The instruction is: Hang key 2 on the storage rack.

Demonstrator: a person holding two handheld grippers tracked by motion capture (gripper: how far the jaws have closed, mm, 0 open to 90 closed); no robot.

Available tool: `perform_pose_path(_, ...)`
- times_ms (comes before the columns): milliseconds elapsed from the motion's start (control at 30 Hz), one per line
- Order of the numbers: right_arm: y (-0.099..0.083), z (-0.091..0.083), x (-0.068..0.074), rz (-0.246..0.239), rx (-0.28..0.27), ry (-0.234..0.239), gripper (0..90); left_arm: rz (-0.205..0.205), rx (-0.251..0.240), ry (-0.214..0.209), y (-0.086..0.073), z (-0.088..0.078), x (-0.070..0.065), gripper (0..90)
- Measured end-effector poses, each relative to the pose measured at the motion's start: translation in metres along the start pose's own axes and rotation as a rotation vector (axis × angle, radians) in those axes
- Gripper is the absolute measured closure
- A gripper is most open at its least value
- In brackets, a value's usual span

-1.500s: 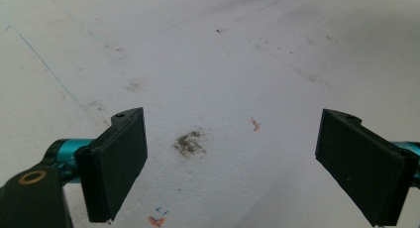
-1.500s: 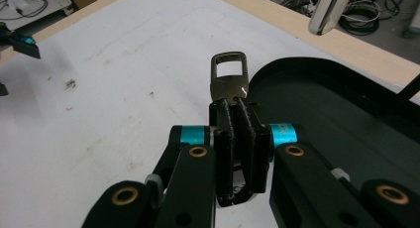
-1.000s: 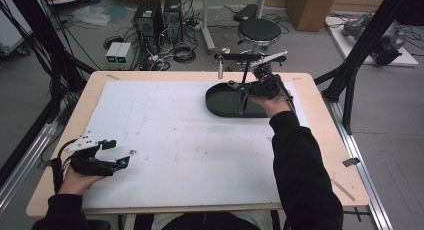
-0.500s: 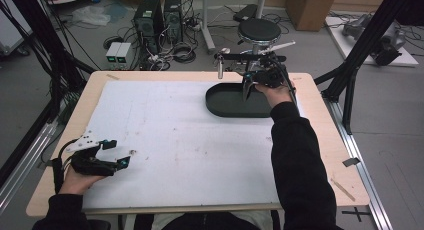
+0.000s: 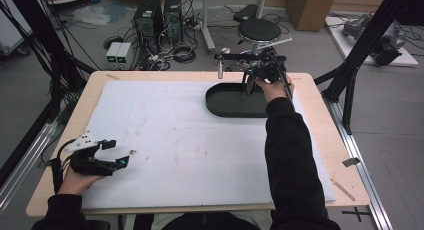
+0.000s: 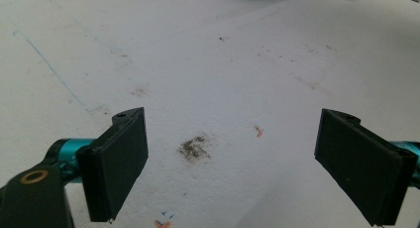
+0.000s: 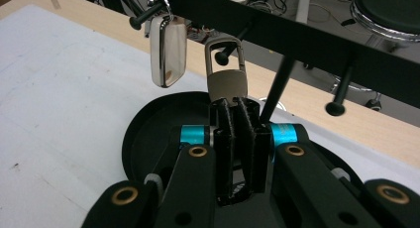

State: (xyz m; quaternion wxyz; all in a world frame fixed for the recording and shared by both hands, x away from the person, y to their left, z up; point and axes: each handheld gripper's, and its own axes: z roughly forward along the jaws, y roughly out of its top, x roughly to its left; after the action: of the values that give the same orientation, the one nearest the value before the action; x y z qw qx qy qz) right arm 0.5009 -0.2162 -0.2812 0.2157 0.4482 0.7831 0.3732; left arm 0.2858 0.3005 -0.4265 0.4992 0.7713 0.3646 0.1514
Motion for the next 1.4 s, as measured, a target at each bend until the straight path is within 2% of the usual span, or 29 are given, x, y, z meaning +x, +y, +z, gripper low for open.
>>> perform_pose_path(167,0.001,0.004,0.006,0.011,0.004,-0.015,85.8,-0.001,-0.001,-0.001,0.0,0.0,0.0,13.4)
perform_pose_path(267,-0.001,0.01,0.008,0.041,0.018,-0.048,85.6,0.003,0.003,-0.001,0.0,0.0,0.0,13.4)
perform_pose_path(367,0.0,0.019,0.01,0.032,0.016,-0.073,85.4,0.0,-0.004,0.0,0.0,-0.001,-0.001,13.4)
perform_pose_path(467,0.0,0.023,0.005,0.081,0.001,-0.046,85.4,-0.007,-0.011,0.002,0.0,-0.002,0.0,13.4)
perform_pose_path(533,-0.002,0.025,-0.001,0.092,-0.023,-0.02,85.4,-0.007,-0.009,0.005,-0.001,-0.002,0.001,13.4)
perform_pose_path(667,-0.001,0.031,-0.004,0.059,-0.047,-0.033,85.3,-0.011,-0.001,0.002,-0.002,0.0,0.002,13.4)
perform_pose_path(833,-0.004,0.042,-0.004,0.072,-0.06,-0.044,85.0,-0.009,0.002,0.004,-0.002,0.0,0.002,13.4)
perform_pose_path(1033,-0.007,0.05,-0.009,0.122,-0.083,-0.025,84.4,-0.004,0.01,0.008,-0.003,0.001,0.001,13.5)
perform_pose_path(1133,-0.008,0.051,-0.01,0.118,-0.087,-0.025,83.5,-0.004,0.011,0.007,-0.004,0.001,0.001,13.5)
perform_pose_path(1167,-0.008,0.051,-0.01,0.116,-0.087,-0.024,81.7,-0.009,0.006,0.007,-0.004,0.0,0.001,13.5)
perform_pose_path(1233,-0.008,0.051,-0.009,0.121,-0.086,-0.004,72.8,-0.013,-0.002,0.006,-0.004,-0.001,0.001,13.5)
perform_pose_path(1333,-0.007,0.051,-0.004,0.102,-0.073,0.003,59.2,-0.012,-0.007,0.014,-0.004,-0.002,0.002,13.5)
perform_pose_path(1400,-0.008,0.052,-0.003,0.107,-0.037,0.029,44.3,-0.009,-0.006,0.015,-0.005,-0.002,0.002,13.5)
